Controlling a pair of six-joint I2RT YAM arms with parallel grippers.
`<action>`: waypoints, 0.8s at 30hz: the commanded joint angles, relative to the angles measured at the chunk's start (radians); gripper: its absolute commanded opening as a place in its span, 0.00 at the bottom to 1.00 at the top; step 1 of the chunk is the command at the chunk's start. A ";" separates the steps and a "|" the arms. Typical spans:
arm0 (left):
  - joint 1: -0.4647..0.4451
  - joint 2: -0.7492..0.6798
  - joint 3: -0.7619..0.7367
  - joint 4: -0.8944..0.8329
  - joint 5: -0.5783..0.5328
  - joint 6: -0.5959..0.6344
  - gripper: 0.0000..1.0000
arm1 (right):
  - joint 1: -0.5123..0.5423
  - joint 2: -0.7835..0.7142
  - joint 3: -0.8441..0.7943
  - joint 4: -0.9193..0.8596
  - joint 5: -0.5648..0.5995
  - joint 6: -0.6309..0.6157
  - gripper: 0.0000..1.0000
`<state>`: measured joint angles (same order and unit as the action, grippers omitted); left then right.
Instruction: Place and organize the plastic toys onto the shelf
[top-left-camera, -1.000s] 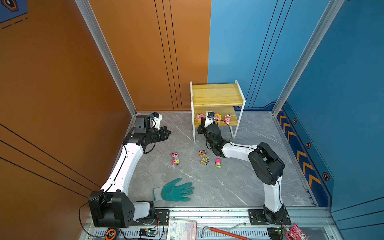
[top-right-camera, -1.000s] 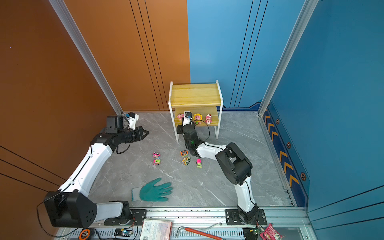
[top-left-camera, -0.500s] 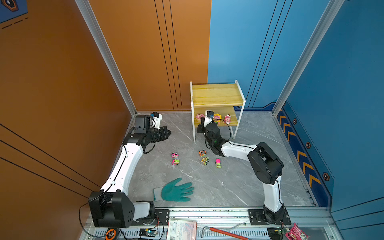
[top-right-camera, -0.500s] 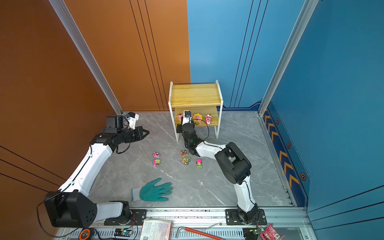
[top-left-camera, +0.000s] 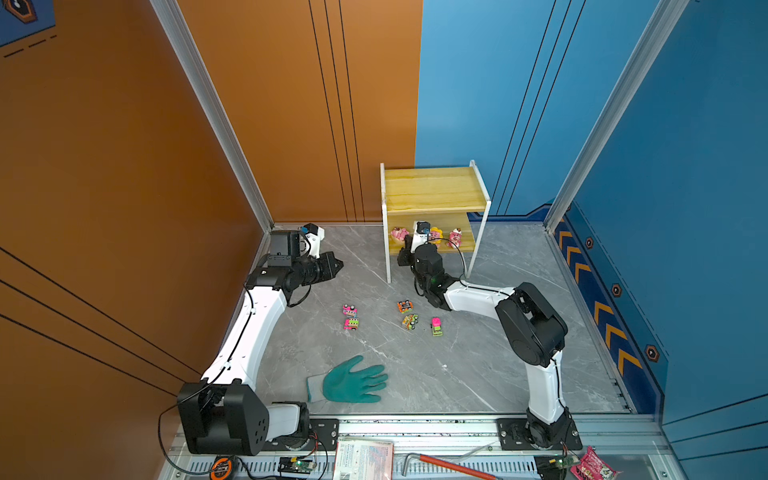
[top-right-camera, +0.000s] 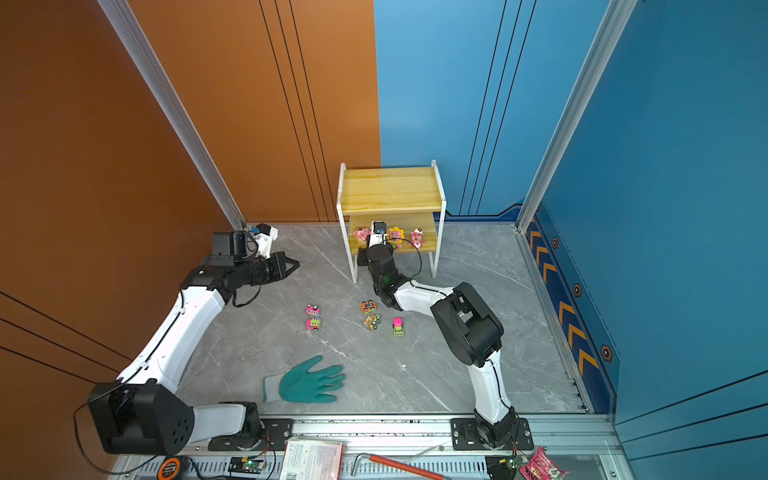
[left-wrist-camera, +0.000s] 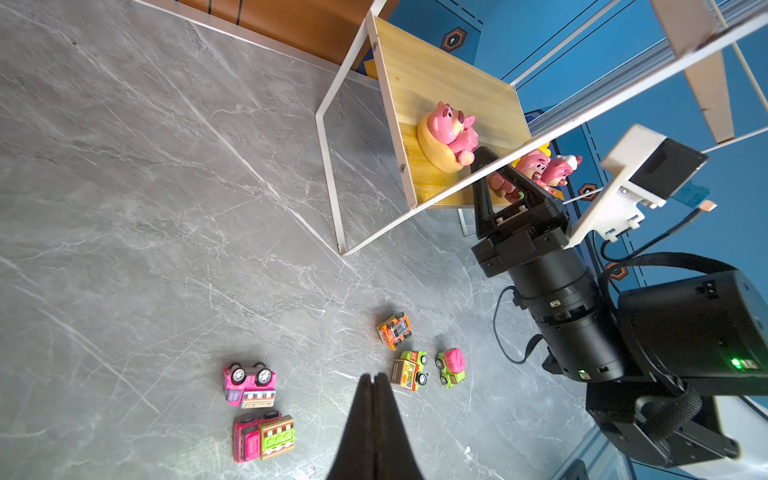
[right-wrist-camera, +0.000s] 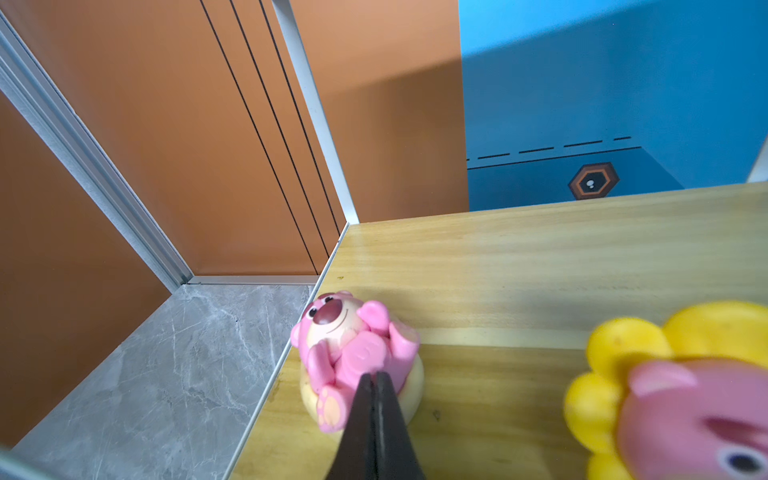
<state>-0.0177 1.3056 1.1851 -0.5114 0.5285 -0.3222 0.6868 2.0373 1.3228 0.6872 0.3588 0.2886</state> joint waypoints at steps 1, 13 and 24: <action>0.012 0.011 -0.008 0.024 0.032 -0.009 0.00 | 0.007 0.000 0.023 -0.027 -0.029 -0.003 0.00; 0.014 0.015 -0.010 0.031 0.043 -0.014 0.00 | 0.049 -0.015 0.020 -0.040 -0.066 -0.040 0.00; 0.028 0.024 -0.013 0.038 0.046 -0.021 0.00 | 0.074 -0.111 -0.068 -0.032 -0.015 -0.072 0.00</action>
<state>-0.0013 1.3186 1.1843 -0.4850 0.5514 -0.3367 0.7601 2.0125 1.2892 0.6636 0.3115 0.2405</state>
